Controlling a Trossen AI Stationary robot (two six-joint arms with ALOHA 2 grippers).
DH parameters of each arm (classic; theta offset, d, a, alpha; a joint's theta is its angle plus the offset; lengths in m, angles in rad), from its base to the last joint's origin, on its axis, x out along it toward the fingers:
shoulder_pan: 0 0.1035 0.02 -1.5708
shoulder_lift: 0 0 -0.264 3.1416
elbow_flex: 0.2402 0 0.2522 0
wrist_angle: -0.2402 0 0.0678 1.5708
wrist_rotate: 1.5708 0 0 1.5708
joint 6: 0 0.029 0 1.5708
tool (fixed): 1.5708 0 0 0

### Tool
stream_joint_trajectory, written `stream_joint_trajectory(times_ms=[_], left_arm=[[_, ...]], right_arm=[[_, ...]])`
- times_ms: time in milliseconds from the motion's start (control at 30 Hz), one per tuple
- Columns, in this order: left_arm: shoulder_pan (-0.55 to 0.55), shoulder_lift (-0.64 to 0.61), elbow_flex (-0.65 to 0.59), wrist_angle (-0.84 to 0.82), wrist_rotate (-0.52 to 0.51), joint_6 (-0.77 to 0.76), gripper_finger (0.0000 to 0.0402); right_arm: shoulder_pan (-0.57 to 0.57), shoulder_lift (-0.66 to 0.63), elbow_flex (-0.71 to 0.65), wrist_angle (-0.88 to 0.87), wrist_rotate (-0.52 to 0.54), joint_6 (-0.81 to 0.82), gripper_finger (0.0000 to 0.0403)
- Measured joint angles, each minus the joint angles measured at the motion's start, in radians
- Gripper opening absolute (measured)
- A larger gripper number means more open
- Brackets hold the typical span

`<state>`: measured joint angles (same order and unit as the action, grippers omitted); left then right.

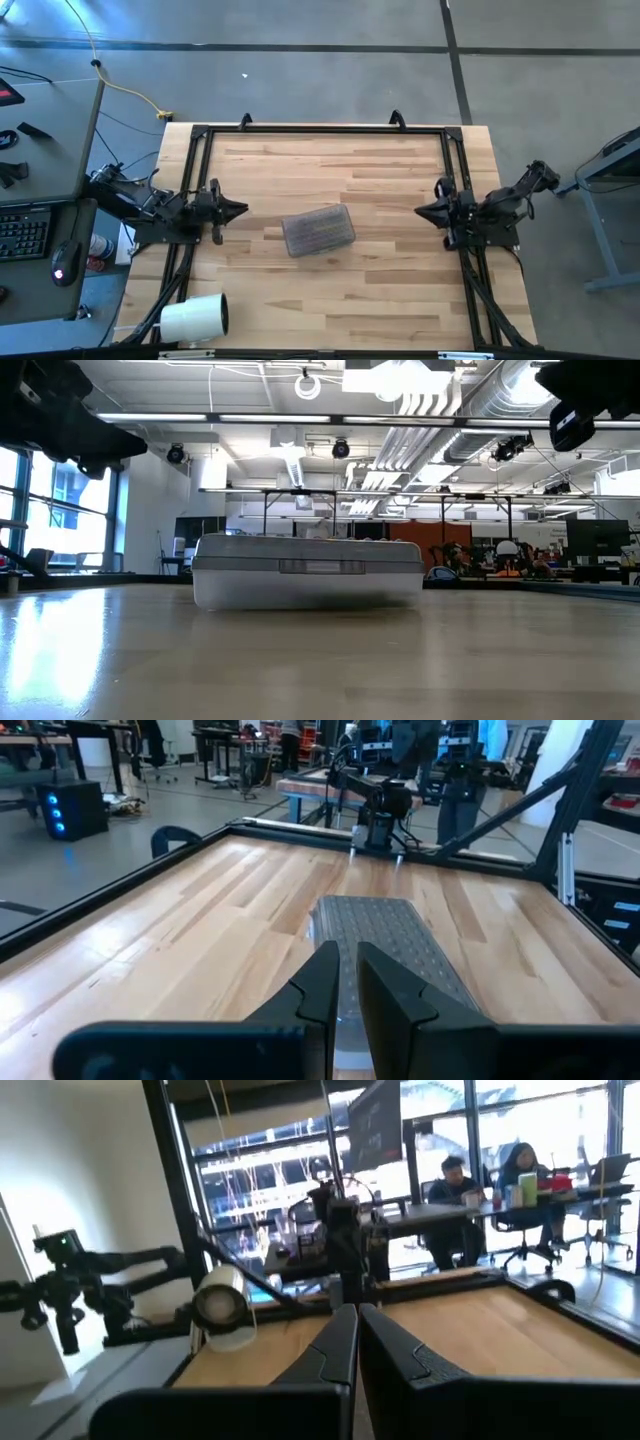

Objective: Pick & place school supplies into a supply box
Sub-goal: Return to Home Position

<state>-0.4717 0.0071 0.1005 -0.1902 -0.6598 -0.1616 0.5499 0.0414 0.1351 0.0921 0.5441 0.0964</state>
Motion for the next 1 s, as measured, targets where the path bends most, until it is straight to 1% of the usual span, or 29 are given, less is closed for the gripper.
stream_joint_trajectory(times_ms=[267, 367, 767, 1000], left_arm=[[0.000, 0.000, 0.000, 0.000, 0.001, 0.000, 0.0074], [0.000, 0.000, 0.000, 0.000, 0.001, 0.000, 0.0074], [0.000, 0.000, 0.000, 0.000, 0.001, 0.000, 0.0074], [0.000, 0.000, 0.002, 0.000, 0.002, 0.000, 0.0074]], right_arm=[[0.000, 0.003, -0.008, -0.118, -0.044, 0.090, 0.0000], [0.000, 0.002, -0.008, -0.117, -0.050, 0.112, 0.0000], [0.000, 0.003, -0.008, -0.118, -0.049, 0.097, 0.0000], [0.000, 0.003, -0.008, -0.118, 0.033, 0.087, 0.0000]])
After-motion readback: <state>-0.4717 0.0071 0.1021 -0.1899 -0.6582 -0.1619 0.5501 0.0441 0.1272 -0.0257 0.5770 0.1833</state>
